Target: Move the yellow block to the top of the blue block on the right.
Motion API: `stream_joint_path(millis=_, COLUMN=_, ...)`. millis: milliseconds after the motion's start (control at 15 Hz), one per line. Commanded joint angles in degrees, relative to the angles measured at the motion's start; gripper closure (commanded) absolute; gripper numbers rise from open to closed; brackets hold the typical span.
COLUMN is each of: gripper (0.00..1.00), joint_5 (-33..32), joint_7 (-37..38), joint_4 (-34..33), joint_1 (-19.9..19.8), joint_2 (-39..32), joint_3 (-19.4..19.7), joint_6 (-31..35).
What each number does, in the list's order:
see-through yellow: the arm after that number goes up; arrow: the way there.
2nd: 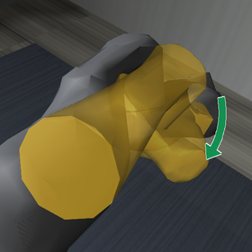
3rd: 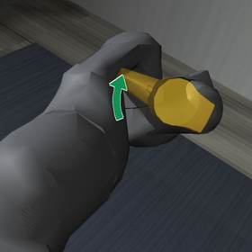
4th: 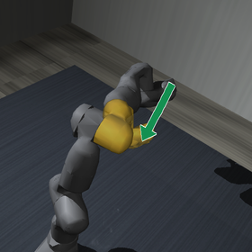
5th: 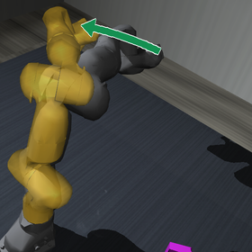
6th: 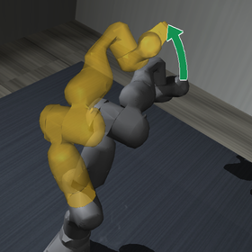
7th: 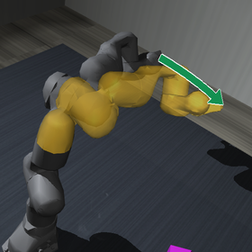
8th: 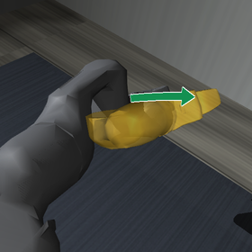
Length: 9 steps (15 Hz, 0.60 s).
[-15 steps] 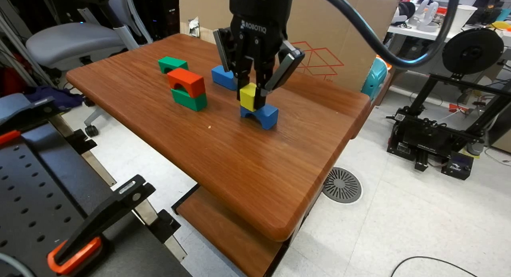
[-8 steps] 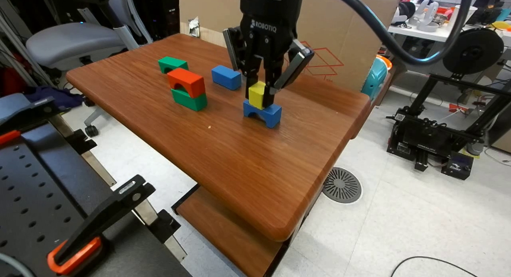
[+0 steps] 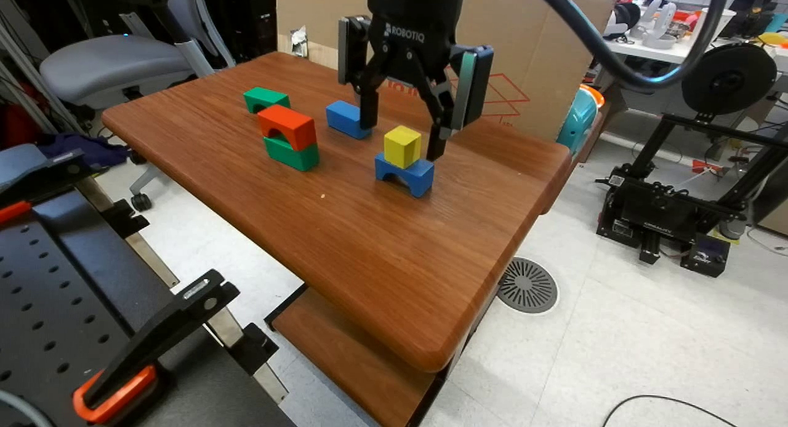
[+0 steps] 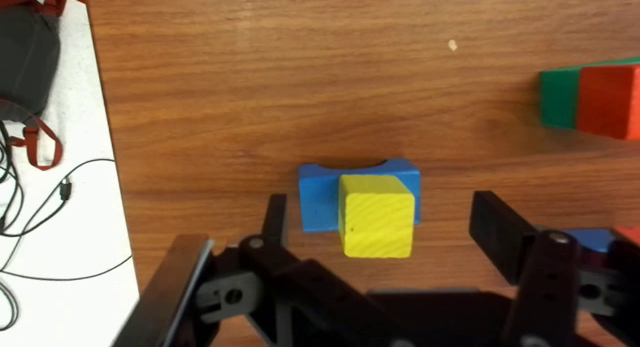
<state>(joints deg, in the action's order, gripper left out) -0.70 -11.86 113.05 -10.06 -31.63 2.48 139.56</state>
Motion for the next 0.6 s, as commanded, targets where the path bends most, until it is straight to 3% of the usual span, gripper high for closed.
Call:
stream_joint_path(millis=0, gripper=0.00, joint_5=-0.6, joint_7=-0.4, joint_4=8.5, joint_1=0.8, joint_2=9.6, joint_3=0.0, joint_6=1.3)
stream_joint_path(millis=133, gripper=0.00, joint_5=0.3, joint_7=-0.6, joint_4=10.6, joint_1=1.1, joint_2=13.6, joint_3=-0.5, joint_6=-1.6)
stream_joint_path(millis=200, gripper=0.00, joint_5=0.1, joint_7=-0.1, joint_4=5.7, joint_1=0.9, joint_2=7.7, joint_3=0.0, joint_6=-0.5)
stream_joint_path(millis=533, gripper=0.00, joint_5=0.1, joint_7=-0.1, joint_4=6.5, joint_1=1.1, joint_2=8.3, joint_3=0.1, joint_6=-0.6)
